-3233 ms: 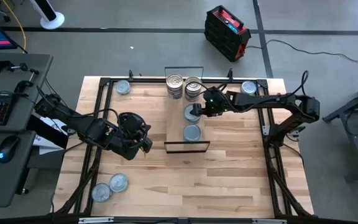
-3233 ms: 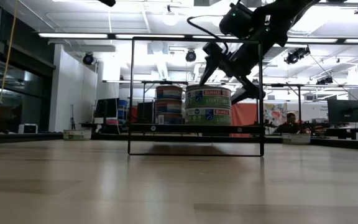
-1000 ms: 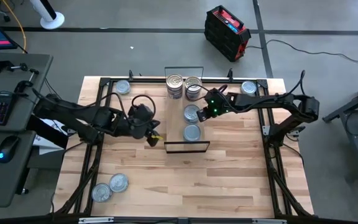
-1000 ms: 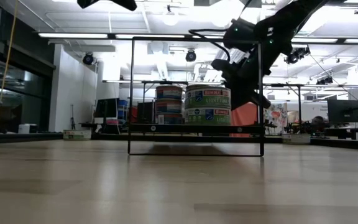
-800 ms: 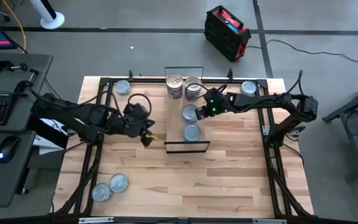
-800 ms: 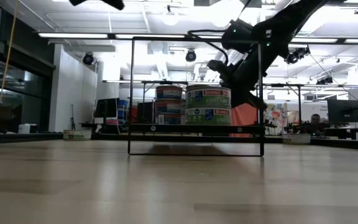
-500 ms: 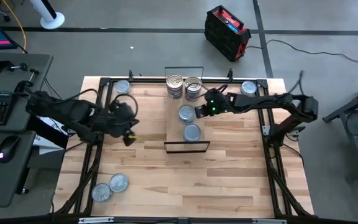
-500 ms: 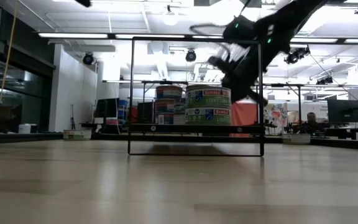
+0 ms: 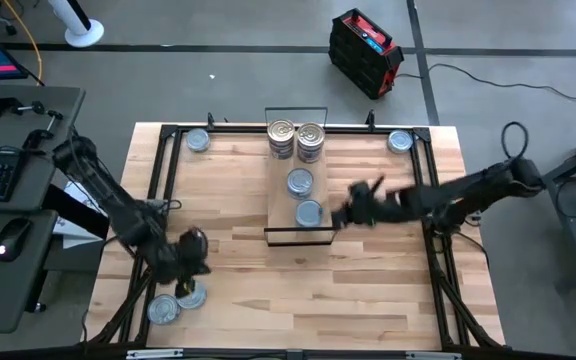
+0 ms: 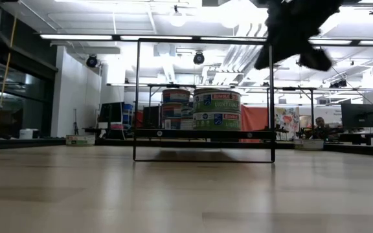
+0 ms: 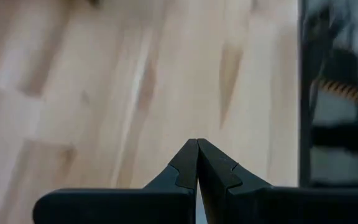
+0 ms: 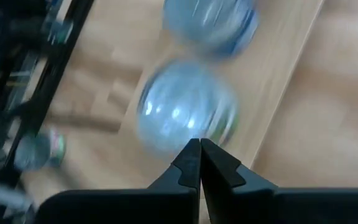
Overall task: Stack canned seafood by type on shelf
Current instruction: Stack the green tuna can on top of the other green tuna cans on the shelf
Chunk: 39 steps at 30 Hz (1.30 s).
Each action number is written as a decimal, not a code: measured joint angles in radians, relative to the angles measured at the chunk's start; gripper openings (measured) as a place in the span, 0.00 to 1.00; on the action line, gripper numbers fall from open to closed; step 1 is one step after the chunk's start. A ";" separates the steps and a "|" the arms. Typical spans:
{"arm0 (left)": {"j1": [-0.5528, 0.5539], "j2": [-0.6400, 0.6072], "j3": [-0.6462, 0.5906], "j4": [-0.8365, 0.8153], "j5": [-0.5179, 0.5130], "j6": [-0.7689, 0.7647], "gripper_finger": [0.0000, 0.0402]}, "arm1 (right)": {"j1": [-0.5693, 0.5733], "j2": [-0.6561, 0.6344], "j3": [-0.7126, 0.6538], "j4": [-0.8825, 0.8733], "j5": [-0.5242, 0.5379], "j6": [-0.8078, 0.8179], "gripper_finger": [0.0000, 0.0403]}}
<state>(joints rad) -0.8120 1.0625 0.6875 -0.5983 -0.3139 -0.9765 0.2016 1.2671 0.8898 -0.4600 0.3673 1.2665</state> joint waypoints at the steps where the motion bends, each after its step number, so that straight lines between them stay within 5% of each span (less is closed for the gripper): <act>1: -0.020 0.037 0.013 -0.024 0.019 -0.009 0.00 | 0.058 0.016 0.000 0.005 0.024 0.047 0.00; 5: -0.106 0.190 0.109 -0.138 0.051 -0.015 0.00 | 0.277 0.108 0.000 0.034 0.171 0.242 0.00; 8: -0.170 0.296 0.140 -0.149 0.154 0.023 0.00 | 0.404 0.199 0.000 0.068 0.180 0.363 0.00; 12: -0.220 0.400 0.144 -0.159 0.204 -0.017 0.00 | 0.489 0.322 0.016 0.071 0.175 0.436 0.00; 19: -0.208 0.481 0.150 -0.151 0.147 -0.101 0.00 | 0.564 0.435 0.093 0.032 0.173 0.379 0.00; 23: -0.164 0.511 0.151 -0.081 0.127 -0.077 0.00 | 0.593 0.446 0.113 0.046 0.150 0.287 0.00; 30: -0.008 0.601 0.157 0.306 0.011 0.126 0.00 | 0.612 0.446 0.113 0.101 0.104 0.104 0.00; 39: 0.223 0.929 0.494 0.464 -0.068 0.528 0.00 | 0.565 0.447 0.113 0.169 0.098 -0.063 0.00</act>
<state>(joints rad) -0.5894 1.9918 1.1813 -0.1343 -0.3821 -0.4481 0.7667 1.7139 1.0023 -0.2906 0.4655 1.2031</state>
